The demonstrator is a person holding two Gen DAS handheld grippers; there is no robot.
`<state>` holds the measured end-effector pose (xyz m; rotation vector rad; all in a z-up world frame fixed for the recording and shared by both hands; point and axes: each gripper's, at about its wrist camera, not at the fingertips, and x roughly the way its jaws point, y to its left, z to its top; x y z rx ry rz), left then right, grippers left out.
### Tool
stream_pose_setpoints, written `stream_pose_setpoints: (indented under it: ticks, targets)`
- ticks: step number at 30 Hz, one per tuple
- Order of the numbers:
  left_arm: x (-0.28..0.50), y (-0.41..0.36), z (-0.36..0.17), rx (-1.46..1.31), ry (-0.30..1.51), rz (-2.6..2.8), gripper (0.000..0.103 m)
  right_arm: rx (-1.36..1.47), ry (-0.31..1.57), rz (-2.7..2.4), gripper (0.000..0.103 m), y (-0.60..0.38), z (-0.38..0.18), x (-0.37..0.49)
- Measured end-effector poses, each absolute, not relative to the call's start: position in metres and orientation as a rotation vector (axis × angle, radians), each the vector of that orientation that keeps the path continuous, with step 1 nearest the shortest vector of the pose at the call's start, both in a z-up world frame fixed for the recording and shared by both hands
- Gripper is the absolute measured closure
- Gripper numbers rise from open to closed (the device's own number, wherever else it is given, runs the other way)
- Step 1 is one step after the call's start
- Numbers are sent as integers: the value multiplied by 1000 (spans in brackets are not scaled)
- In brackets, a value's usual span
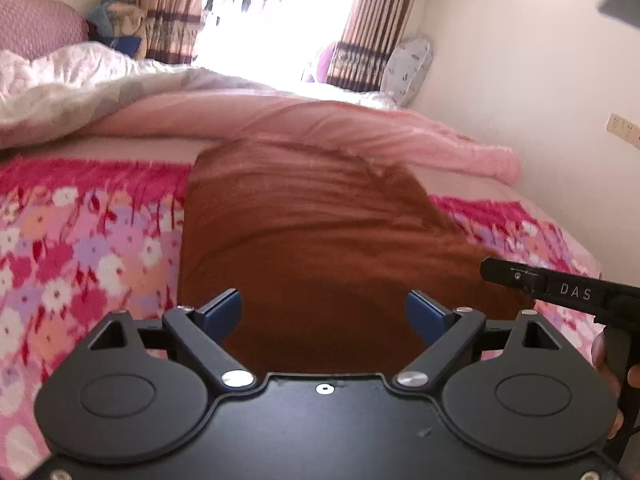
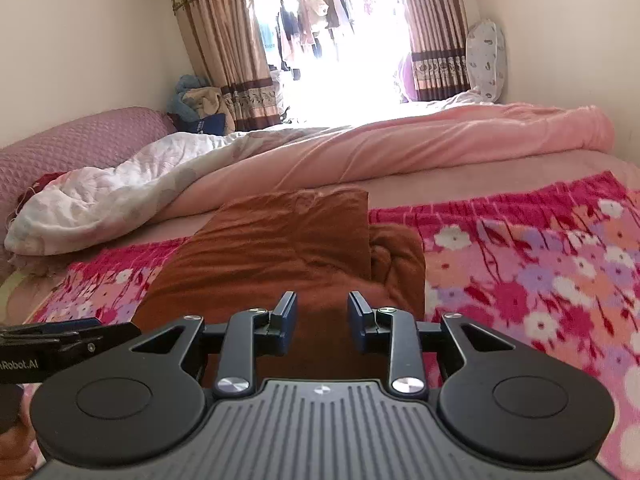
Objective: Fold large clothes
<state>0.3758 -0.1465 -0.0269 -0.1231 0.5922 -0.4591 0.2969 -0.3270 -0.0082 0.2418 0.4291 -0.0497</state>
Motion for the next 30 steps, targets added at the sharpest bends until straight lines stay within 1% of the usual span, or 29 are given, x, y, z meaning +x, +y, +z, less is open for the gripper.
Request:
stream_pose_setpoints:
  ticks: [5, 9, 13, 17, 18, 19, 20, 21, 22, 27, 30]
  targets:
    - [388, -153, -52, -136, 647, -462, 14, 239, 480, -70, 67, -329, -29, 310]
    - [394, -155, -64, -139, 652, -459, 14, 275, 511, -64, 68, -334, -44, 317]
    - [392, -160, -62, -114, 647, -445, 13, 271, 506, -70, 68, -332, -48, 317]
    - [376, -156, -45, -105, 635, -424, 13, 252, 503, -85, 68, -326, -38, 310]
    - [369, -153, -40, -114, 635, -425, 11, 251, 496, -88, 65, -326, -33, 305]
    - [360, -150, -34, -128, 635, -428, 11, 252, 488, -87, 56, -324, -28, 298]
    - [350, -146, -28, -134, 636, -418, 11, 255, 482, -86, 49, -323, -23, 289]
    - [341, -144, -24, -129, 636, -401, 10, 259, 480, -87, 35, -321, -18, 281]
    - [329, -142, -19, -116, 634, -374, 10, 260, 480, -93, 24, -319, -13, 272]
    - [268, -127, -2, -90, 644, -294, 10, 242, 478, -114, 17, -304, 2, 217]
    - [237, -115, 2, -114, 671, -287, 10, 211, 486, -137, 17, -297, 6, 188]
